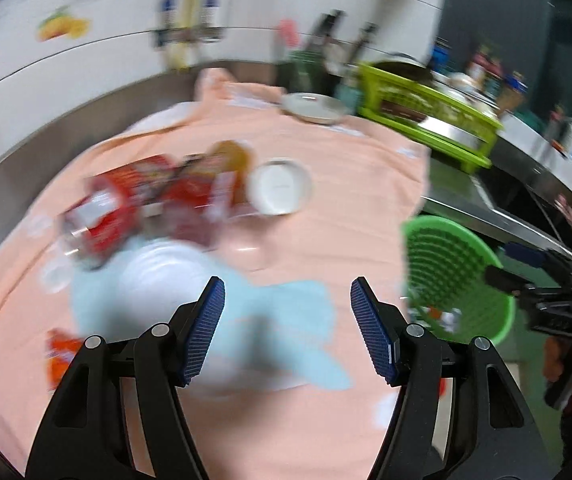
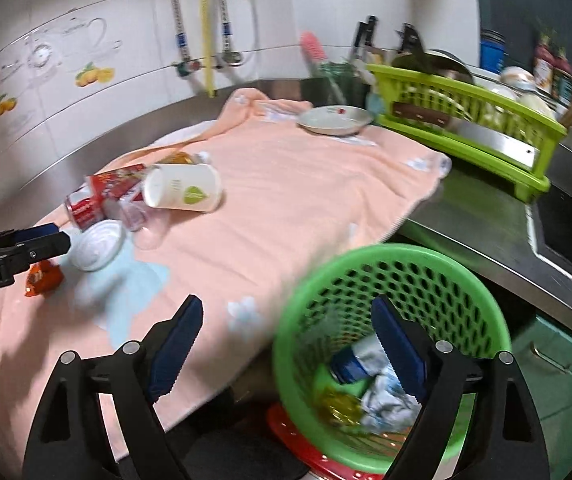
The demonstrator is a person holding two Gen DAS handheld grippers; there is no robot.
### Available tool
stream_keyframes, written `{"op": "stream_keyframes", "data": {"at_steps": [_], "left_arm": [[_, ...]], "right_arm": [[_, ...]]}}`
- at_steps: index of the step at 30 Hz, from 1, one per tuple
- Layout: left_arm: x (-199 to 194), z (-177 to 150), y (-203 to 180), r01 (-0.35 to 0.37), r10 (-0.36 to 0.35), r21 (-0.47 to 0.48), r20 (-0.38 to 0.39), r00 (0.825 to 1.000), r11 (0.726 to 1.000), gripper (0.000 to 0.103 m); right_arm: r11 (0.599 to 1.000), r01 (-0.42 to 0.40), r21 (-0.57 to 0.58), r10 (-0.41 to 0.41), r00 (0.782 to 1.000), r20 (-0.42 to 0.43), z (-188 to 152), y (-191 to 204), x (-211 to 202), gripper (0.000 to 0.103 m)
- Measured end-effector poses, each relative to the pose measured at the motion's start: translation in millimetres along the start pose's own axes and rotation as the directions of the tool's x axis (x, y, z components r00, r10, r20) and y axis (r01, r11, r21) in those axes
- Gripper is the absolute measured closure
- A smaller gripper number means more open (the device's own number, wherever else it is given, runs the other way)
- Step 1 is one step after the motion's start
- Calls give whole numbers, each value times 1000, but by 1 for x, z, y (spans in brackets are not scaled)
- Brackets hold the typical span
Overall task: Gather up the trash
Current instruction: 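Grasp the orange wafer packet with left tool while right tool grasps the clear cup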
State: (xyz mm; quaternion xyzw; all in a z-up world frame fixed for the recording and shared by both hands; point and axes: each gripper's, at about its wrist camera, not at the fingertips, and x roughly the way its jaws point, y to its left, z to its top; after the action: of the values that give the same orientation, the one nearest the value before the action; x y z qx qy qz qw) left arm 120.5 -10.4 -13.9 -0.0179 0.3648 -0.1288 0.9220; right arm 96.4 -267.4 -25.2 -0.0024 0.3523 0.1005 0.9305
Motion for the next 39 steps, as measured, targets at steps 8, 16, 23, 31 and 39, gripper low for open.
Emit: {"op": "stream_keyframes", "data": {"at_steps": [8,16,23,31,39], "left_arm": [[-23,-17,81,-172,171,-102,-17,985,980,17],[-13,-45,120,-189,174,-156,-106,979,969,11],[4,-60,136,-173,142,-207,-154,978,963,8],[13,-66,141,-157,125,-208,-158,979,965,9],[10,-64,140,-134,110,-180,-136,985,974,31]], "right_arm": [[996,-71,-49,71,997,-3,18,40,15,20],[989,-119,-90,118,993,-15,25,71,27,19],[985,-134,-113,132,991,-31,27,85,35,19],[980,-144,-136,138,989,-53,32,95,49,19],[974,-184,-134,174,981,-80,47,108,67,19]]}}
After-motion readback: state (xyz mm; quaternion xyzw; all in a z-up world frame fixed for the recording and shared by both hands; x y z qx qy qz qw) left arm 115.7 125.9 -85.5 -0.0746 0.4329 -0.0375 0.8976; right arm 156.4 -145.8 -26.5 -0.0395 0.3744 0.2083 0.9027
